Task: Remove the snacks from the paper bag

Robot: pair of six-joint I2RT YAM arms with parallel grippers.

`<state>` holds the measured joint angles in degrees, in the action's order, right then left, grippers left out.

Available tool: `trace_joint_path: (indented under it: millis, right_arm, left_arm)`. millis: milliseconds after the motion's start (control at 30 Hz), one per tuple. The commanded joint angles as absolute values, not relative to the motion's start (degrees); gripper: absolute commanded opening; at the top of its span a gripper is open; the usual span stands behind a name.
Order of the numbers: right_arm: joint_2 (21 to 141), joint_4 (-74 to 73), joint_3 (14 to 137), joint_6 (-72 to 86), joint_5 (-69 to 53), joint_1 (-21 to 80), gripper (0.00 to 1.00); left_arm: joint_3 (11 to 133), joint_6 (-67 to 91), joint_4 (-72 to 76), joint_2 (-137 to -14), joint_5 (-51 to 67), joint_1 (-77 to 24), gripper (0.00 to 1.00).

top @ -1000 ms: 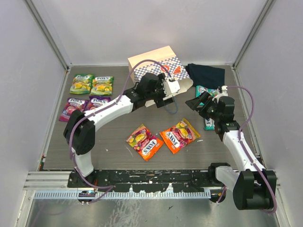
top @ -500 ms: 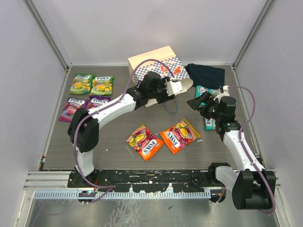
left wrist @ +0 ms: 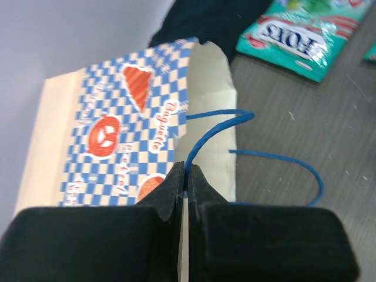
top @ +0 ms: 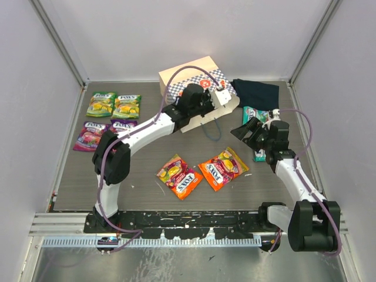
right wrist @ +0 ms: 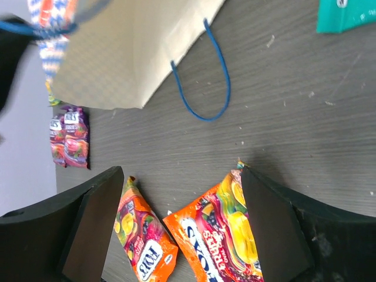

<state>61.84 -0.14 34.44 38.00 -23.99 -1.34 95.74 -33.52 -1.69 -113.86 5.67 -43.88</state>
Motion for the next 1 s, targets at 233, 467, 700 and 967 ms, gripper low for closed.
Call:
trace_joint_path:
  millis: [233, 467, 700, 967]
  right_arm:
    - [69.78, 1.32, 39.47, 36.74, -15.42, 7.88, 0.86]
    - [76.2, 2.23, 42.54, 36.65, -13.6, 9.66, 0.86]
    - [76.4, -0.08, 43.09, 33.92, -6.94, 9.55, 0.89]
    - [78.86, 7.07, 40.58, 34.75, -8.46, 8.31, 0.89]
  left_arm:
    - [106.83, -31.3, 2.15, -110.35, -1.52, -43.4, 0.0]
    - [106.47, -33.42, 0.88, -109.57, -1.75, -43.32, 0.0]
    - [106.88, -33.38, 1.22, -109.52, -1.62, -42.68, 0.0]
    - [108.89, -29.19, 1.32, -108.9, 0.42, -39.54, 0.0]
